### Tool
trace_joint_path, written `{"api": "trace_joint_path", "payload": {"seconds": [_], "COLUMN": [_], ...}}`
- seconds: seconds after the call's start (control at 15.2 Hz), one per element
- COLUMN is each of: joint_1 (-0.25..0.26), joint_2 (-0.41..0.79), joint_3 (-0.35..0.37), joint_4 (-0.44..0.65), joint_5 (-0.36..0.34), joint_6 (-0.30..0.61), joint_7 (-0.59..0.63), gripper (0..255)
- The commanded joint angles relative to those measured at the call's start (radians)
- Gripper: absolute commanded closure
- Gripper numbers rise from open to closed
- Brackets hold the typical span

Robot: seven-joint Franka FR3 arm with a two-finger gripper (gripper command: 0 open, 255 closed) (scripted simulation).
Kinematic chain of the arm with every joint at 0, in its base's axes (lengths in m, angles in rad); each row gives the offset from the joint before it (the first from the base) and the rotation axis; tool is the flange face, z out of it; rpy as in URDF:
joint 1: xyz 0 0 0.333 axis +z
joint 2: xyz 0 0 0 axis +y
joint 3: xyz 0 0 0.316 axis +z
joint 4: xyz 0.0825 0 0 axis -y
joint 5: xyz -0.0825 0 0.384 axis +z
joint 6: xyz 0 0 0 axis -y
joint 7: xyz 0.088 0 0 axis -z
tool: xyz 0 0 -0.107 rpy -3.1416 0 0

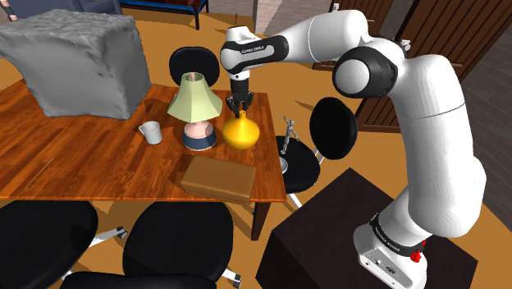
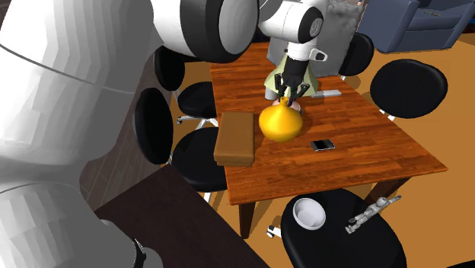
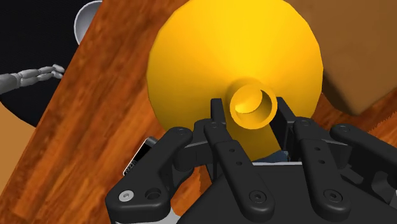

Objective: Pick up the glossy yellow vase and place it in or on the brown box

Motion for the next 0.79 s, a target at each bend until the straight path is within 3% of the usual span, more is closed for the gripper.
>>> {"api": "trace_joint_path", "payload": {"seconds": [0.0,0.53,0.73], "joint_1": [0.0,0.0,0.038], "joint_2": [-0.013,-0.041,-0.099], "joint_3": [0.0,0.001,0.013], "joint_4": [0.007,0.06,0.004], "joint_5": [0.0,0.0,0.002], "joint_6": [-0.019,-0.101,-0.102], "joint_7": [0.001,0.001,0.05], "gripper": [255,255,255]}}
